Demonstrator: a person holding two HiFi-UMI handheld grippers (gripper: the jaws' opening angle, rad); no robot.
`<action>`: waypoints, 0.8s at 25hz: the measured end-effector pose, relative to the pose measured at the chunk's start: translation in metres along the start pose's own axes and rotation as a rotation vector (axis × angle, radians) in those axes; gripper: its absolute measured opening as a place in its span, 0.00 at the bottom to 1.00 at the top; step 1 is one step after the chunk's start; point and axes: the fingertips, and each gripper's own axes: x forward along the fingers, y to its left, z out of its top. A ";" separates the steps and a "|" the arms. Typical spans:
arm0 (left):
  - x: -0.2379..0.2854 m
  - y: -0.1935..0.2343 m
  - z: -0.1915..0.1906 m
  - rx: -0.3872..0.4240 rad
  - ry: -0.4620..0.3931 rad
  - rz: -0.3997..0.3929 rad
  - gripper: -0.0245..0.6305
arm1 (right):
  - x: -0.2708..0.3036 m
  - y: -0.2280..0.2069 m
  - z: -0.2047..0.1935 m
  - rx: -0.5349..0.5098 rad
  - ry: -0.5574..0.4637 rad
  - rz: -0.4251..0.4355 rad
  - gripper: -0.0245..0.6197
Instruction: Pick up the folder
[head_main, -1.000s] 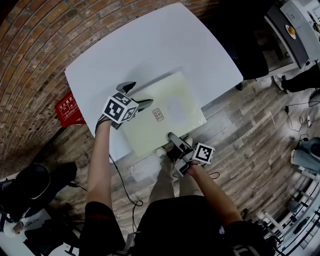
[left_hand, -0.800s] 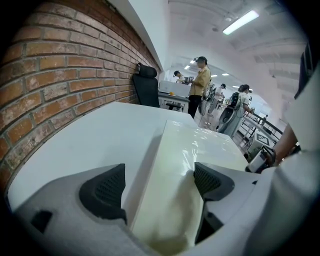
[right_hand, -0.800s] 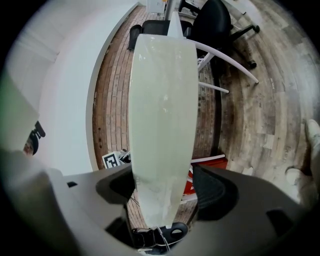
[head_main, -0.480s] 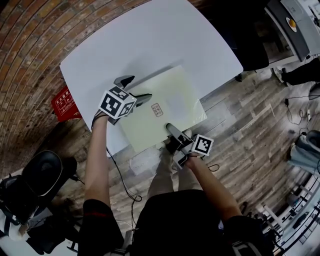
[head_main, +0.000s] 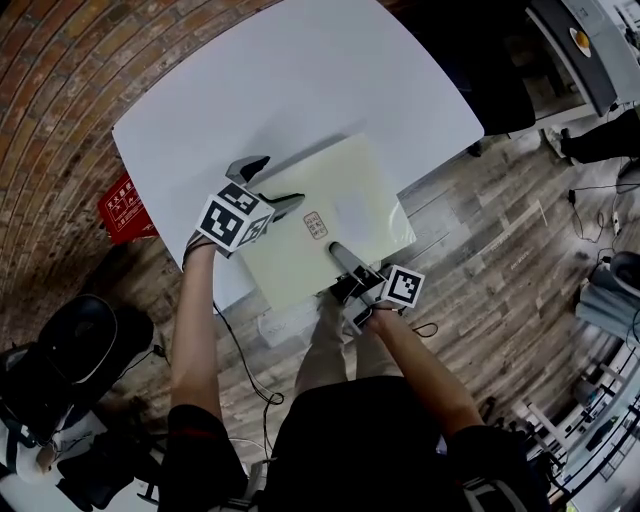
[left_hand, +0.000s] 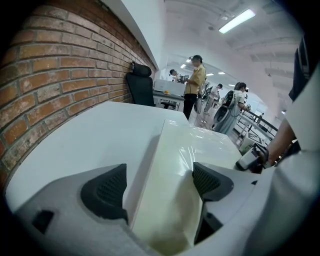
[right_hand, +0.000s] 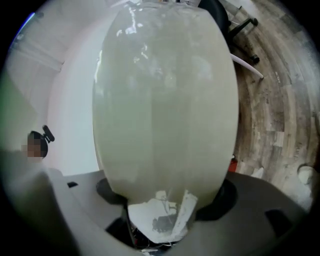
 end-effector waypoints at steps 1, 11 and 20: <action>0.000 -0.001 0.001 -0.001 -0.002 0.001 0.70 | -0.001 0.001 0.001 -0.001 -0.002 0.004 0.52; 0.000 0.001 0.000 -0.007 -0.005 -0.003 0.70 | 0.000 0.000 0.001 -0.010 -0.005 -0.003 0.52; -0.003 0.002 0.002 0.026 -0.060 0.046 0.70 | -0.001 -0.001 0.001 -0.033 0.002 -0.029 0.50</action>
